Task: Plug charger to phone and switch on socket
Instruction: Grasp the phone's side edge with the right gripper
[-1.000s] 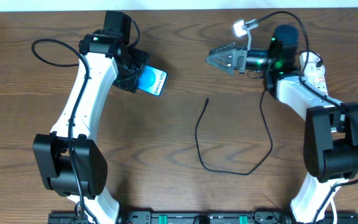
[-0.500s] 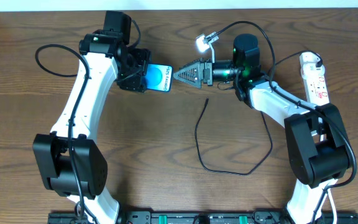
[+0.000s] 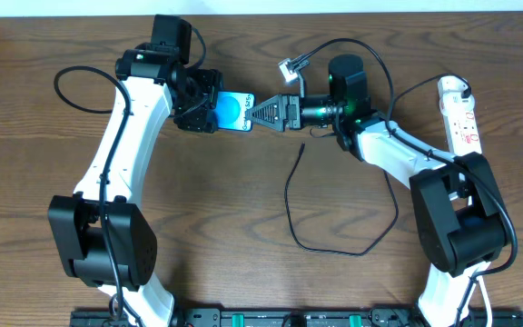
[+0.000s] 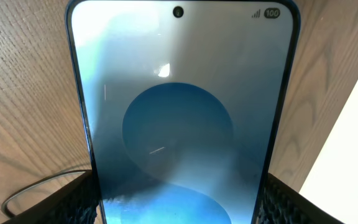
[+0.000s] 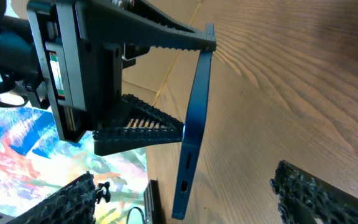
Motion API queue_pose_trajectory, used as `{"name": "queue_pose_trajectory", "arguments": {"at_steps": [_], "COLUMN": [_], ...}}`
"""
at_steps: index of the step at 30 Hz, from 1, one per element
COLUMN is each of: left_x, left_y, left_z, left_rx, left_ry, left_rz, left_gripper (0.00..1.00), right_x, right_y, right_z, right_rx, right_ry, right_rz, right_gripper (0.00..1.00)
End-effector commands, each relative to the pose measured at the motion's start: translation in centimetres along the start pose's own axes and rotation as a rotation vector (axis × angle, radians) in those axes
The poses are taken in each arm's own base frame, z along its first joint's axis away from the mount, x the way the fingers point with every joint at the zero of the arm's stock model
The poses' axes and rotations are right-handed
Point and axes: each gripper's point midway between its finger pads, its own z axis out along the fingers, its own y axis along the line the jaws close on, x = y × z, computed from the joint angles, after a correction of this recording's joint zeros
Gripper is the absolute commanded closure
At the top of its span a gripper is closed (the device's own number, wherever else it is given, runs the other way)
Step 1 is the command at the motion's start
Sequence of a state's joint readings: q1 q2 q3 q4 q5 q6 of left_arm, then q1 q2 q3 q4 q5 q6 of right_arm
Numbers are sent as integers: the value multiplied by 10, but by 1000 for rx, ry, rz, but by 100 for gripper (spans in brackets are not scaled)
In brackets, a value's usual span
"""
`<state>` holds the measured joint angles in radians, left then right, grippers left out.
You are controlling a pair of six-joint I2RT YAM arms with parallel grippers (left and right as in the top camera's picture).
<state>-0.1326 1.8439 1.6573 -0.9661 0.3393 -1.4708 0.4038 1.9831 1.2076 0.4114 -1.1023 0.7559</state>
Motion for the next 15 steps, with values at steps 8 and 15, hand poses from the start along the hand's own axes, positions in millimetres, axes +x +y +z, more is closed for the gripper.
{"name": "queue_pose_trajectory", "arguments": {"at_steps": [8,15], "left_x": [30,40], "left_y": [-13,-13], "left_z": [-10,-8], "left_rx": [62,61], "left_ry": [28,38], "left_rz": [25,40], "left_gripper": [93,93], "right_x": [4,2], "right_y": [5,3], "right_z": [14,14], "right_rx": [2,11], "right_ry": [11,2], "right_rz": [-10,-10], "right_gripper": [25,38]}}
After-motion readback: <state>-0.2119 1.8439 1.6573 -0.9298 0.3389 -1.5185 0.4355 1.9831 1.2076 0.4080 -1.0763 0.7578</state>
